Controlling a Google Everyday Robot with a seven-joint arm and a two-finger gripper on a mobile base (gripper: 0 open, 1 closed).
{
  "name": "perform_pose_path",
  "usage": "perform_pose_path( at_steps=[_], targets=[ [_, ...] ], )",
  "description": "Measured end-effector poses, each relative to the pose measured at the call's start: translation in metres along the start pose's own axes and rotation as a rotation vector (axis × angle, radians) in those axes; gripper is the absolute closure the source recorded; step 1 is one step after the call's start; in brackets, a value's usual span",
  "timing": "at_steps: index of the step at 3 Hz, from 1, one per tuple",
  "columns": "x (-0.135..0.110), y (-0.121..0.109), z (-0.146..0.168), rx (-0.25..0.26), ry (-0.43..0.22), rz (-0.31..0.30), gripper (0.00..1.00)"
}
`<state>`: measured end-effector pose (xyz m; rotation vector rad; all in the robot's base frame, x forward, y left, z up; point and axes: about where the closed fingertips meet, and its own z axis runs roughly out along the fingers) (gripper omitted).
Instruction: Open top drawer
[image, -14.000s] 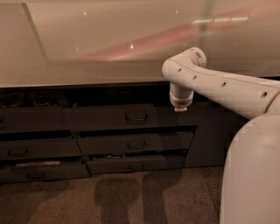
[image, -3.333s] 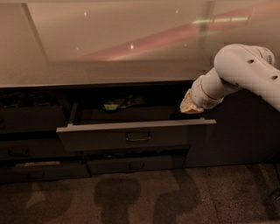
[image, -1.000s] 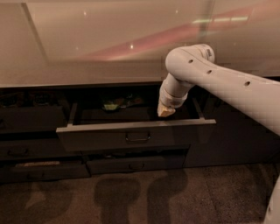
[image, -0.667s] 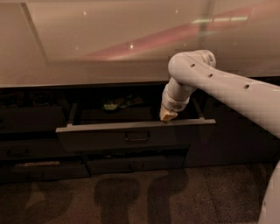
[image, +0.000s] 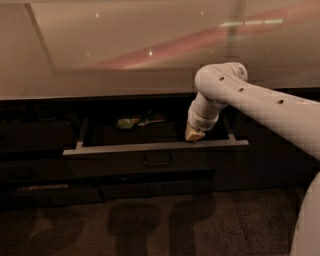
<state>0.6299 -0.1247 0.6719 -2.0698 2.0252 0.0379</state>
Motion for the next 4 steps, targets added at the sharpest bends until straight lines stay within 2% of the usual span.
perform_pose_path(
  at_steps=[1,2,3,4],
  targets=[
    [0.0,0.022,0.006,-0.004,0.0,-0.019,1.0],
    [0.0,0.022,0.005,-0.004,0.0,-0.019,1.0],
    [0.006,0.05,0.007,0.006,-0.007,-0.024,1.0],
    [0.012,0.101,0.007,0.043,-0.014,-0.04,1.0]
  ],
)
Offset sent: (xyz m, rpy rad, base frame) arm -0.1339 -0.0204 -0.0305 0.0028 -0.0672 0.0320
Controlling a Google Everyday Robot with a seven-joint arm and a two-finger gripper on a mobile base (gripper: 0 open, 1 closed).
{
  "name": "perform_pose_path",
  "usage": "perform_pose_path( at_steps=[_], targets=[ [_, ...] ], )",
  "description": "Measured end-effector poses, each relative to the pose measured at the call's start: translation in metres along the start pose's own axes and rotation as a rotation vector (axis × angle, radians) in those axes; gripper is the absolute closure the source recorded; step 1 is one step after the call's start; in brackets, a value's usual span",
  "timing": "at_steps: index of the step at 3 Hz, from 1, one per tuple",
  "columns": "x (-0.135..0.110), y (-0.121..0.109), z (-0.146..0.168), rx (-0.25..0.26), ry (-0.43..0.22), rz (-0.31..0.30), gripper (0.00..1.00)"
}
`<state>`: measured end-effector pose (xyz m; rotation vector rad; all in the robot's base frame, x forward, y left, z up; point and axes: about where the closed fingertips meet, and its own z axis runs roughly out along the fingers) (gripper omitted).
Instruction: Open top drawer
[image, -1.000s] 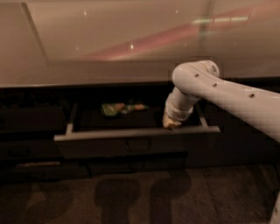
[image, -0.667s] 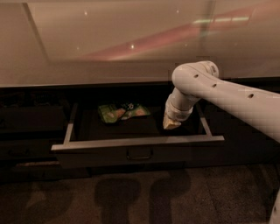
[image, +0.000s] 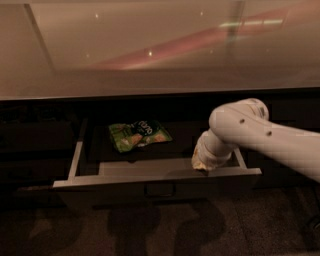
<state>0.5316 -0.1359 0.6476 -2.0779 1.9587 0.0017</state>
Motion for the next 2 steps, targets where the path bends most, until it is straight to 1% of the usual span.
perform_pose_path(
  at_steps=[1,2],
  targets=[
    [0.003,0.018,0.003,-0.002,0.003,-0.003,1.0],
    [0.009,0.045,0.008,-0.005,0.008,-0.003,1.0]
  ],
)
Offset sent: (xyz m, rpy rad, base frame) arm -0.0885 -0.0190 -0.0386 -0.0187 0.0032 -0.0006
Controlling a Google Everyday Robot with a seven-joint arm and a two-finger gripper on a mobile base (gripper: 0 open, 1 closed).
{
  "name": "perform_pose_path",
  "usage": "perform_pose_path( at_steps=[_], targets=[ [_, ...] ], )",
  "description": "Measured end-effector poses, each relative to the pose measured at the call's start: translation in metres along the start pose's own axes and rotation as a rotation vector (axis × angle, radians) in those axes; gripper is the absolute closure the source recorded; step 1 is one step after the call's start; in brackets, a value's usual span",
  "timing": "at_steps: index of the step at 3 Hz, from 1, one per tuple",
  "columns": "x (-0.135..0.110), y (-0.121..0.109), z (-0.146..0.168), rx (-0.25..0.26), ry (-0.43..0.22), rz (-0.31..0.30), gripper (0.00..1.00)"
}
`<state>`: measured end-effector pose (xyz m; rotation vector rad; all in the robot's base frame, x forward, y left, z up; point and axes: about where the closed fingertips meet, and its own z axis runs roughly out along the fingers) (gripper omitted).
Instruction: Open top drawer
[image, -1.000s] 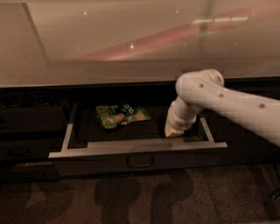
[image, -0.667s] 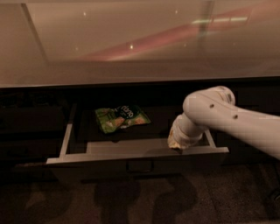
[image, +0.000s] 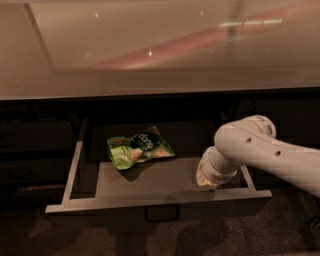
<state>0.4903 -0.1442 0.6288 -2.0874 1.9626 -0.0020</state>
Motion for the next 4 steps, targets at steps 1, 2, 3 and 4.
perform_pose_path(
  at_steps=[1,2,3,4],
  targets=[
    [0.0021,0.0079,0.0047,-0.013,0.003,-0.001,0.81],
    [0.0021,0.0079,0.0047,-0.013,0.003,-0.001,0.58],
    [0.0021,0.0079,0.0047,-0.014,0.003,-0.001,0.34],
    [0.0021,0.0079,0.0048,-0.014,0.003,-0.001,0.11]
  ],
)
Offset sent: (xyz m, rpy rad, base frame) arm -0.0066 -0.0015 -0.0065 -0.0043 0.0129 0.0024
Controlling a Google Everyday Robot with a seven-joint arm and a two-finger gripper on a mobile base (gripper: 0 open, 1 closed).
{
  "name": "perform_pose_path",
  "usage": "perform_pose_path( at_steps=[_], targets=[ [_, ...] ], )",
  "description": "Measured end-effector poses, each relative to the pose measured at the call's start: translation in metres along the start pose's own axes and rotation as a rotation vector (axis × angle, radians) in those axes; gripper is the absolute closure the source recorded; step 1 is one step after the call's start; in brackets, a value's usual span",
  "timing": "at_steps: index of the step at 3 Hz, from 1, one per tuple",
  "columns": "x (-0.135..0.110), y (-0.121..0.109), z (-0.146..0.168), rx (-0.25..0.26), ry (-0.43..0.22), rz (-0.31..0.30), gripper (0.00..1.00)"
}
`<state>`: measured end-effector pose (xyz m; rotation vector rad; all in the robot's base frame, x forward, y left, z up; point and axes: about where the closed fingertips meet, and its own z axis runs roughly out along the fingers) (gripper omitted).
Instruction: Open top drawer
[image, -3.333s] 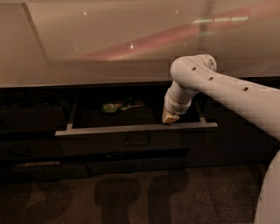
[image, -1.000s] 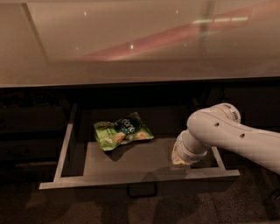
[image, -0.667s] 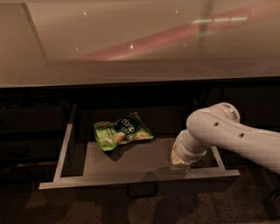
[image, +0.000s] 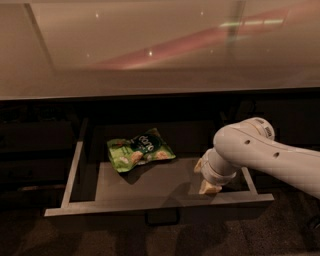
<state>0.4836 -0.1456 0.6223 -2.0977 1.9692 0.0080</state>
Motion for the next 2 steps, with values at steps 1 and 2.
perform_pose_path(
  at_steps=[1,2],
  targets=[
    [0.0,0.0,0.0,0.0,0.0,0.0,0.0],
    [0.0,0.0001,0.0001,0.0,0.0,0.0,0.0]
  ],
)
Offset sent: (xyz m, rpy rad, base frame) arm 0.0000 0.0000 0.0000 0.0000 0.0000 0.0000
